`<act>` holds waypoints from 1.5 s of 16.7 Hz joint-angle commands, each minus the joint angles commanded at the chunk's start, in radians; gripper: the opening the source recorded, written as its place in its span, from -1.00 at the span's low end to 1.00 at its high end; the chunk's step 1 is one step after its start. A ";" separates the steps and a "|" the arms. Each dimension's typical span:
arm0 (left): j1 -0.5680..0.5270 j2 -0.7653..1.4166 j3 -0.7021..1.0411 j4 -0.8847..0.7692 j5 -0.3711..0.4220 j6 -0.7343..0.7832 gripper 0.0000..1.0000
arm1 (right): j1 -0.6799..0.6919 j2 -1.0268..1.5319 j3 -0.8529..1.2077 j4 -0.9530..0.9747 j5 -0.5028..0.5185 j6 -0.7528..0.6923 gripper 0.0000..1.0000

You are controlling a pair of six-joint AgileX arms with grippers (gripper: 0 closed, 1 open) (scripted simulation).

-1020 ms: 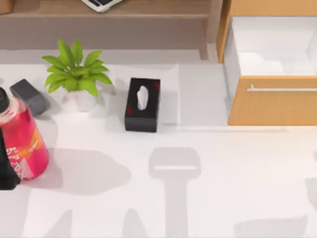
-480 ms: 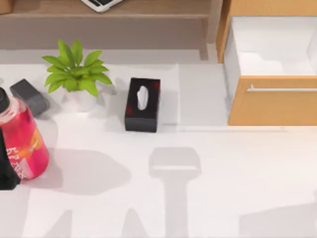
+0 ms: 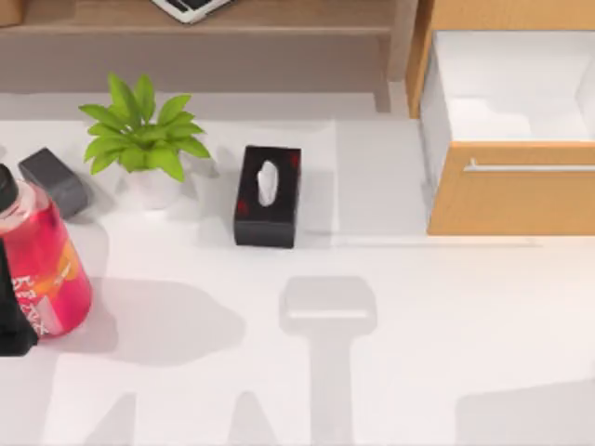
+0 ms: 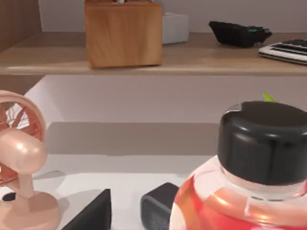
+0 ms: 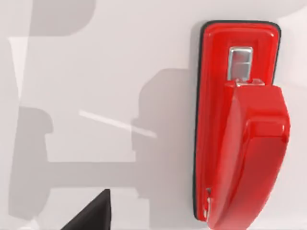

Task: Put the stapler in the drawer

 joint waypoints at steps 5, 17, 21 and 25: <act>0.000 0.000 0.000 0.000 0.000 0.000 1.00 | -0.001 0.056 -0.066 0.120 0.000 0.002 1.00; 0.000 0.000 0.000 0.000 0.000 0.000 1.00 | 0.000 0.114 -0.138 0.251 -0.001 0.003 0.55; 0.000 0.000 0.000 0.000 0.000 0.000 1.00 | 0.000 0.114 -0.138 0.251 -0.001 0.003 -0.06; 0.000 0.000 0.000 0.000 0.000 0.000 1.00 | 0.000 0.114 -0.138 0.251 -0.001 0.003 -0.66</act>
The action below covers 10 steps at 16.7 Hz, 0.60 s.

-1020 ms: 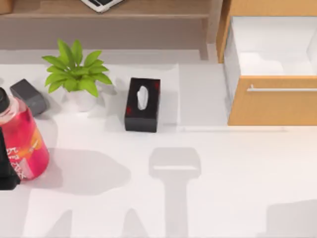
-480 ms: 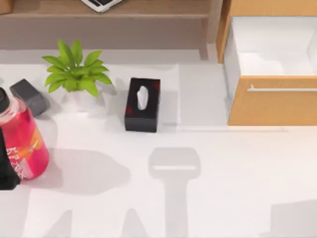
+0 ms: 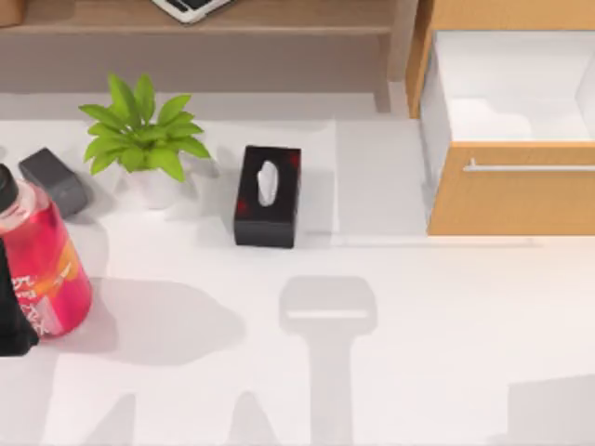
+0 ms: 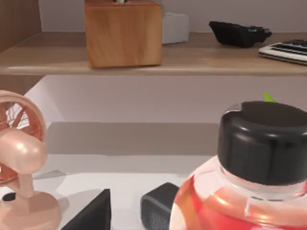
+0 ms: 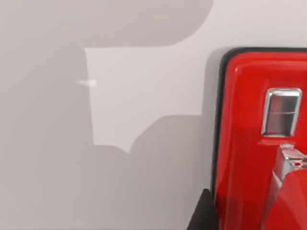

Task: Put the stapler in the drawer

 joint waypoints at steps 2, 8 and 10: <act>0.000 0.000 0.000 0.000 0.000 0.000 1.00 | 0.000 0.000 0.000 0.000 0.000 0.000 -0.96; 0.000 0.000 0.000 0.000 0.000 0.000 1.00 | 0.000 0.000 0.000 0.000 0.000 0.000 -1.00; 0.000 0.000 0.000 0.000 0.000 0.000 1.00 | 0.000 0.000 0.000 0.000 0.000 0.000 -1.00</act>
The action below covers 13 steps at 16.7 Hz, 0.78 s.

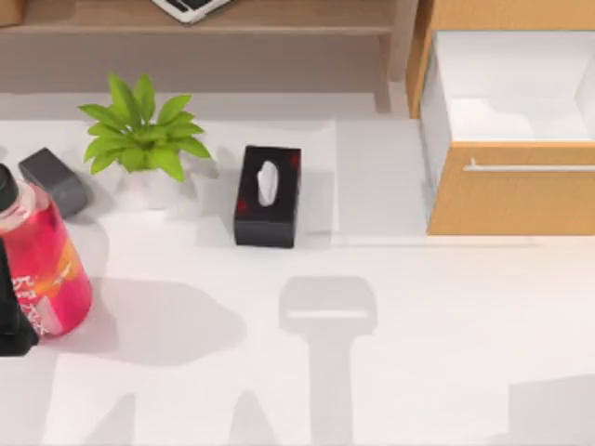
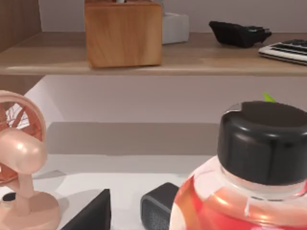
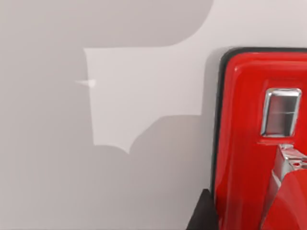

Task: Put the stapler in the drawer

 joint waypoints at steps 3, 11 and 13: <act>0.000 0.000 0.000 0.000 0.000 0.000 1.00 | -0.001 -0.009 0.013 -0.018 0.000 0.000 -1.00; 0.000 0.000 0.000 0.000 0.000 0.000 1.00 | -0.002 -0.077 0.084 -0.159 0.001 -0.002 -1.00; 0.000 0.000 0.000 0.000 0.000 0.000 1.00 | -0.001 -0.073 0.080 -0.156 0.000 -0.001 -1.00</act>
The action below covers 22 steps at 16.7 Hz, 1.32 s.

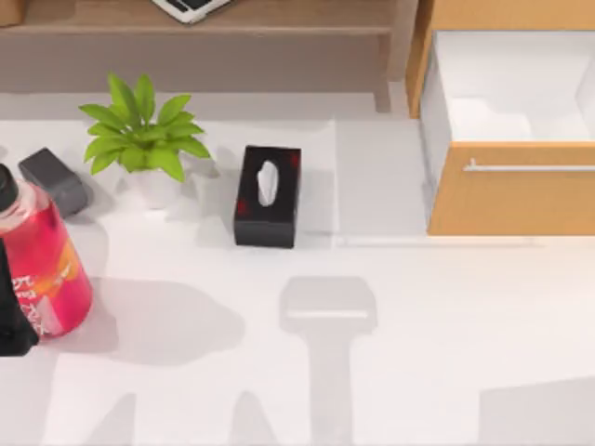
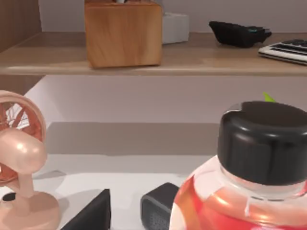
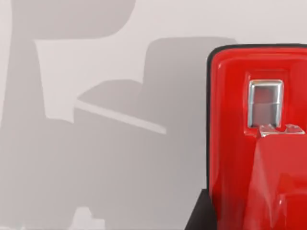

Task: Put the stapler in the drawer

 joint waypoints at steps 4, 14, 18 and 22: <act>0.000 0.000 0.000 0.000 0.000 0.000 1.00 | 0.032 0.007 0.103 0.039 -0.008 0.024 -1.00; 0.000 0.000 0.000 0.000 0.000 0.000 1.00 | 0.233 0.342 0.895 0.134 -0.056 0.214 -1.00; 0.000 0.000 0.000 0.000 0.000 0.000 1.00 | 0.294 0.558 1.100 0.109 -0.063 0.321 -1.00; 0.000 0.000 0.000 0.000 0.000 0.000 1.00 | 0.326 0.758 1.186 0.050 -0.060 0.415 -1.00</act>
